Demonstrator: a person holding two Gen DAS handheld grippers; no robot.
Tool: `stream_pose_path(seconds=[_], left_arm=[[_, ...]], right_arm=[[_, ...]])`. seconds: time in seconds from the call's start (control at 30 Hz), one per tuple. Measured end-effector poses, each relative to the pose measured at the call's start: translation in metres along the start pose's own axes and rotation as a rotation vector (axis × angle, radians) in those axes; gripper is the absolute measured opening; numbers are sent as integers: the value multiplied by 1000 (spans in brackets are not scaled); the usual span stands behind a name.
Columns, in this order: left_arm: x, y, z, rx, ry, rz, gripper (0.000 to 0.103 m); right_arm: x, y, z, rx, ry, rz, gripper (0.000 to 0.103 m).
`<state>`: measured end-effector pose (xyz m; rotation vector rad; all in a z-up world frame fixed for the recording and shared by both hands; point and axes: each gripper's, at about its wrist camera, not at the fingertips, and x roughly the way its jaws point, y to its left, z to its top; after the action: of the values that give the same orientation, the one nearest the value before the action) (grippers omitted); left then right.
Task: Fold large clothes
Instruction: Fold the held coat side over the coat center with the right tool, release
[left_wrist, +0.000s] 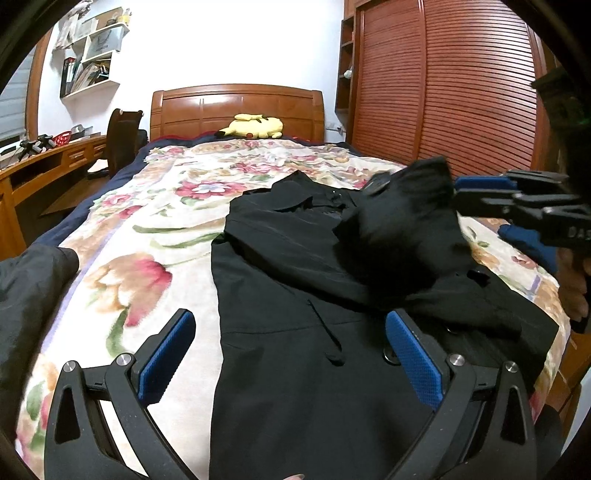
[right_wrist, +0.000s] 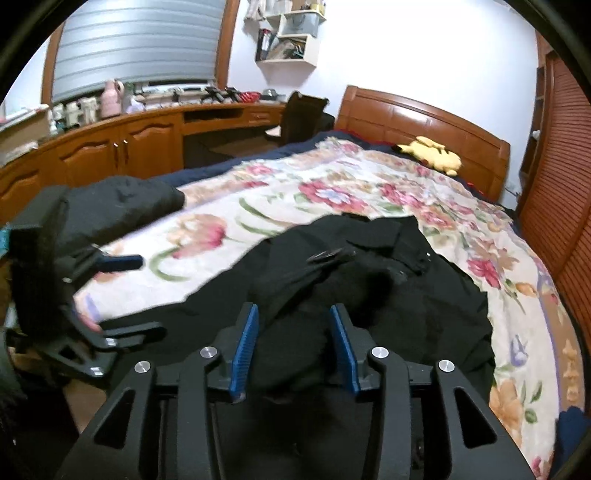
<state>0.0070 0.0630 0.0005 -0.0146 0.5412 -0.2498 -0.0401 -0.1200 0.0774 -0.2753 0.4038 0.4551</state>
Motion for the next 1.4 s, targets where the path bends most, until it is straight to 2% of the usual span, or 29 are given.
stream_pose_path(seconds=[0.27,0.53,0.77,0.9,1.03,1.13,1.17,1.27,1.4], left_arm=[[-1,2,-1,1,-4,5,103],[3,1,-3,7,15,5,103],[8,-1,-5,7,37,0,103],[7,2,-4,-15,25,1,103],[2,2,-2,-12,8,-15,103],[0,2,-2,-4,11,-30,94],[0,1,-3,-2,18,-34,88],[7,-2,-7,1,62,-60,76],[19,-12,-15,28,131,-80,69]], right_arm=[[-9,-14,-26,35,-5,-49,43],[9,-40,-61,127,83,-100,43],[25,-53,-92,171,206,-133,43],[29,-59,-99,200,239,-116,43],[34,-50,-99,163,263,-122,43],[35,-45,-101,155,263,-120,43],[37,-43,-101,158,262,-117,43],[41,-42,-106,165,253,-109,43],[48,-57,-108,182,238,-95,43]])
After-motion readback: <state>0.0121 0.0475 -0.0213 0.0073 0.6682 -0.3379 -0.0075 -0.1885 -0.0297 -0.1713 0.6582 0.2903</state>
